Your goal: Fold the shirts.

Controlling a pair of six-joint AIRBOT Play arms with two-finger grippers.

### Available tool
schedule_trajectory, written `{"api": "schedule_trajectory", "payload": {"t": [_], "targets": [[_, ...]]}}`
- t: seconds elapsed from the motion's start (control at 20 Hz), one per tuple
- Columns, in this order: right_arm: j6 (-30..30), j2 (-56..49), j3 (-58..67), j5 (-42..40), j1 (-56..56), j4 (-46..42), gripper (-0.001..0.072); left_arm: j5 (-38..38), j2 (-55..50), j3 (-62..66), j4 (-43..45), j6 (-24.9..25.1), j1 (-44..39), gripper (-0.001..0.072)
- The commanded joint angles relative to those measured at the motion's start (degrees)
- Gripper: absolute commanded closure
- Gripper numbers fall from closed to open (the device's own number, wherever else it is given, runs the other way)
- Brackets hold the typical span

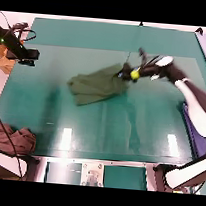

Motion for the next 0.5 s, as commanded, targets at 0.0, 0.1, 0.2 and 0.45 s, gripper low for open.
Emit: {"api": "schedule_trajectory", "payload": {"t": [0.0,0.1,0.2,0.45], "targets": [[3.34,7.74,10.40,3.78,-7.04,-2.97,0.0696,0.00,0.04,0.00,-0.81,0.02,0.02,0.0686],[6.88,11.65,16.68,7.43,-13.51,-7.28,0.0696,0.00,0.04,0.00,-1.07,0.02,0.02,0.0686],[9.05,13.92,20.94,11.37,-20.79,-9.09,0.0696,0.00,0.04,0.00,-1.90,0.02,0.02,0.0686],[10.23,15.26,22.27,13.05,-39.93,-9.51,0.0696,-0.02,0.04,0.00,-3.69,0.00,0.00,0.0686]]}}
